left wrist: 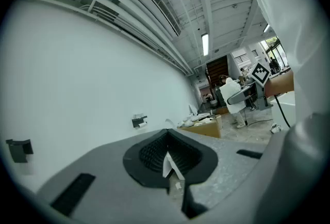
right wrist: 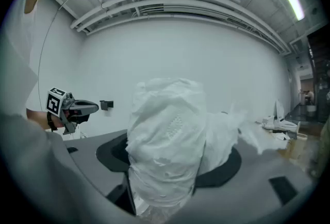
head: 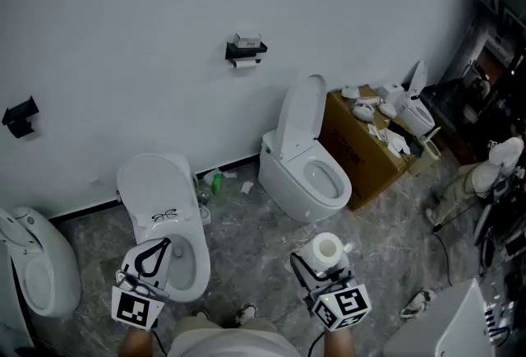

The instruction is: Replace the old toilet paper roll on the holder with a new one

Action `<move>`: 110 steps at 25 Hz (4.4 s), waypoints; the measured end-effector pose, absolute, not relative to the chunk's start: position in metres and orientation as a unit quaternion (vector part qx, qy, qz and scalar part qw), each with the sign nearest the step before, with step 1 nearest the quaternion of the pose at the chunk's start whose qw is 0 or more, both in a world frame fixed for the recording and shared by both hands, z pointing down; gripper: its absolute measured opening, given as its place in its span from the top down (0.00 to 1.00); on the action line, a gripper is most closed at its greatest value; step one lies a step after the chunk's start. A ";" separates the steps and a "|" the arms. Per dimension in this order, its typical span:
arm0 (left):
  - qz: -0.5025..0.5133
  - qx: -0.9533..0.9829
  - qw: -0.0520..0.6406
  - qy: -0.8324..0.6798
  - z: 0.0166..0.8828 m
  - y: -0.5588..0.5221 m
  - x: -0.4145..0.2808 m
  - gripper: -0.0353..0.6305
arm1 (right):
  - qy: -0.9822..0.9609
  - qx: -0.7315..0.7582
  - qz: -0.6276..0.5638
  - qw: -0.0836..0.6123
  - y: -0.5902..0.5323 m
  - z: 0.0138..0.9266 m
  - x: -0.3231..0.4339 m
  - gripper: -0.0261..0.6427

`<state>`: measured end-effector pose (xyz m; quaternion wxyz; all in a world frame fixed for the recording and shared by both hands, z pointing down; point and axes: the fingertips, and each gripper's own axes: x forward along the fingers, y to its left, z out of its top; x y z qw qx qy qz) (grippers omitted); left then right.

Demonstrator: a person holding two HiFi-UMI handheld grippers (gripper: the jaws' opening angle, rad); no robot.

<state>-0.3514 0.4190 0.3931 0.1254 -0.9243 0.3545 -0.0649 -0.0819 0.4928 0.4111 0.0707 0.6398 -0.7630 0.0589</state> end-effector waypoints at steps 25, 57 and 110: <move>-0.008 -0.917 0.087 0.389 0.384 0.383 -0.294 0.84 | -0.781 0.619 0.077 0.034 0.466 0.417 -0.012 0.47; -0.107 -0.914 0.082 0.382 0.453 0.161 -0.160 0.42 | -0.776 0.617 0.113 0.068 0.284 0.469 0.079 0.47; -0.407 -0.771 0.301 0.387 0.504 -0.298 0.052 0.43 | -0.890 0.435 0.127 0.045 -0.187 0.457 0.180 0.47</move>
